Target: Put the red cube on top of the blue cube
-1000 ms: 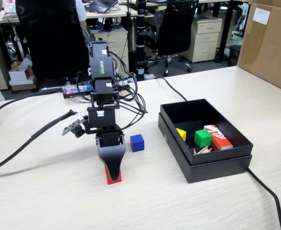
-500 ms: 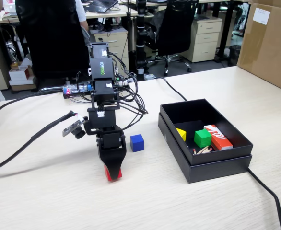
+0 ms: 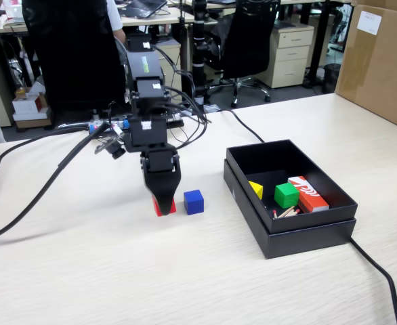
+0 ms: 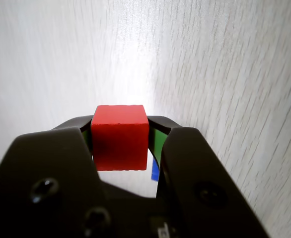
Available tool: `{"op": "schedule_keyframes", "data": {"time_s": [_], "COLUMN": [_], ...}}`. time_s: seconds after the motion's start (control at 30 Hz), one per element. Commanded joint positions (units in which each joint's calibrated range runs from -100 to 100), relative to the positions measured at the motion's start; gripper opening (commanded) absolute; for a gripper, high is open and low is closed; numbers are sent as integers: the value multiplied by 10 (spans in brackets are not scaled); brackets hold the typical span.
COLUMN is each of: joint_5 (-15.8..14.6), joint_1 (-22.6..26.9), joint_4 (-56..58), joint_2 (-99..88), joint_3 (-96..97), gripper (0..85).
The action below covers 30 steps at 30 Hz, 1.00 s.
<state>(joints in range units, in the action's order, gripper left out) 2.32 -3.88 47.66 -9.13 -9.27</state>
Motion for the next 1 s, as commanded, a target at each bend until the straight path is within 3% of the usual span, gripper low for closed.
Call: {"op": "schedule_keyframes", "data": {"time_s": [0.0, 0.5, 0.97], "joint_5": [-11, -89, -110], "joint_1": [7, 54, 65], "joint_4": [8, 40, 23], "joint_2": [-108, -235, -179], "joint_3": [-9, 92, 97], "gripper": [7, 8, 9]}}
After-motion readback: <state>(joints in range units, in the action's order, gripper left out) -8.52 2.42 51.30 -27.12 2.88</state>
